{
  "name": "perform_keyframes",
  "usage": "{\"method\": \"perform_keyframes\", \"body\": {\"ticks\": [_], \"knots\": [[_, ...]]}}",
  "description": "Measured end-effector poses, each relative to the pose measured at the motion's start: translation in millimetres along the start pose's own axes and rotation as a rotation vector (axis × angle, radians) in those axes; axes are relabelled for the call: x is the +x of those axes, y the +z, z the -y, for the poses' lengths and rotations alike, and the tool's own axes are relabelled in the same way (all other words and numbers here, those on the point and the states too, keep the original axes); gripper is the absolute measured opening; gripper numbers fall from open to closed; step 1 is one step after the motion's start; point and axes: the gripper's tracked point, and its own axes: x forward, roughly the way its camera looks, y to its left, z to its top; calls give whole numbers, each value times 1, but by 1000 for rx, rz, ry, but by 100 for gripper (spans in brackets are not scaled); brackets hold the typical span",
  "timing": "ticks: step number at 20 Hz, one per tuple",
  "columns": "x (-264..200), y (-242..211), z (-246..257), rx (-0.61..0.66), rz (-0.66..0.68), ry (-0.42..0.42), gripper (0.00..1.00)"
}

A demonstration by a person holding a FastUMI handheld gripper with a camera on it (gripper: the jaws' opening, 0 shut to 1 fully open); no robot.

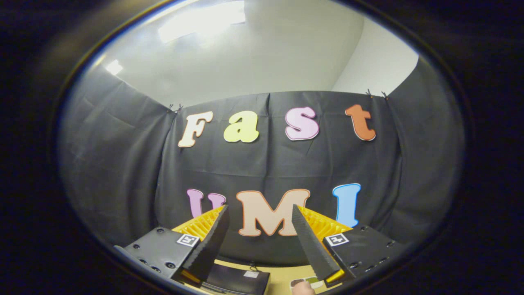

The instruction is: Open the toaster oven, put the food inside, and close the toaster oven door.

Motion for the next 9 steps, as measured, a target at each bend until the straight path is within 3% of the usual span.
{"method": "perform_keyframes", "body": {"ticks": [9], "knots": [[-1, -2, 28, 9, -23, 2, 95]]}}
